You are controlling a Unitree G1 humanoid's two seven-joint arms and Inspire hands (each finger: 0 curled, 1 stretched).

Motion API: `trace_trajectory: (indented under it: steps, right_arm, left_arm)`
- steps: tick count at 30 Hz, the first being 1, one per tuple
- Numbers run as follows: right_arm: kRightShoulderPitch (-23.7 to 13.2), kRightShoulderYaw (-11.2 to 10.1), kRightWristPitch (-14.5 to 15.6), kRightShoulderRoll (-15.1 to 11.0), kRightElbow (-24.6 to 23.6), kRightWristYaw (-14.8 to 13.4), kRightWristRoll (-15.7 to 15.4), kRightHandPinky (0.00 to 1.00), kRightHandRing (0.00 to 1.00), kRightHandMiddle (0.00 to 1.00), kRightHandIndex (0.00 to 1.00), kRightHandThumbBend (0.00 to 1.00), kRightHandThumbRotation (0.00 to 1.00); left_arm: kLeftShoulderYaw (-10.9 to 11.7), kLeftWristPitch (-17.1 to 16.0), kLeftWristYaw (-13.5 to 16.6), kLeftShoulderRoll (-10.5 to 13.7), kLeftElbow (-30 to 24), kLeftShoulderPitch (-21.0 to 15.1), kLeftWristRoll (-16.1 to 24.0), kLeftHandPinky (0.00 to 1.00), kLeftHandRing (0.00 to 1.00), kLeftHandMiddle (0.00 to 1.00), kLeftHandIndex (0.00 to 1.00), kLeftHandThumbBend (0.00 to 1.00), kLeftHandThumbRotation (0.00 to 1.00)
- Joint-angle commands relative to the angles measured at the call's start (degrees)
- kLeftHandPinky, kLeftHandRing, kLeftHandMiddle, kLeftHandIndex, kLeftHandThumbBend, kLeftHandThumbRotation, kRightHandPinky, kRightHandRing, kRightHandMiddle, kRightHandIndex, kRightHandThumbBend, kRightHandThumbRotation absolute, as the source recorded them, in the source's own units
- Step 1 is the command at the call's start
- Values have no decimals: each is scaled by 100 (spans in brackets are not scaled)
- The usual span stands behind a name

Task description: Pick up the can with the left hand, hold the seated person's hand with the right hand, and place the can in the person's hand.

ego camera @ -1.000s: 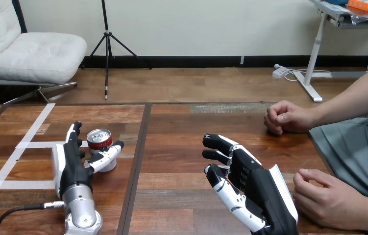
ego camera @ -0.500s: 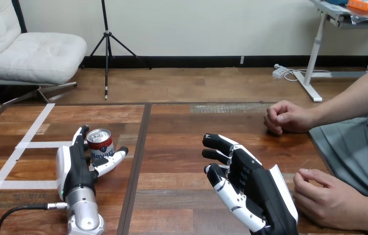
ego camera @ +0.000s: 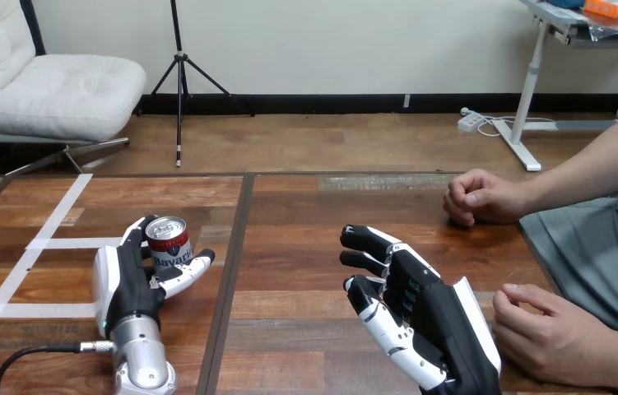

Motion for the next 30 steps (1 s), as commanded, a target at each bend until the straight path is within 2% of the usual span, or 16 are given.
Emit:
trace_trajectory:
  steps: [1, 13, 30]
  right_arm:
    - [-163, 1, -131, 95, -247, 9, 81, 71, 81, 83, 79, 41, 49]
    - [-155, 0, -115, 103, -259, -5, 92, 71, 80, 82, 79, 42, 48]
    - [-168, -2, -131, 93, -249, -22, 49, 71, 80, 82, 78, 42, 49]
  left_arm:
    - [-99, -43, 74, 55, -20, -456, 110, 72, 81, 84, 81, 71, 6]
    - [-234, -46, 147, 100, 33, -439, 201, 69, 78, 81, 78, 70, 5]
    - [-226, -143, 235, 80, 47, -403, 188, 64, 73, 75, 72, 70, 0]
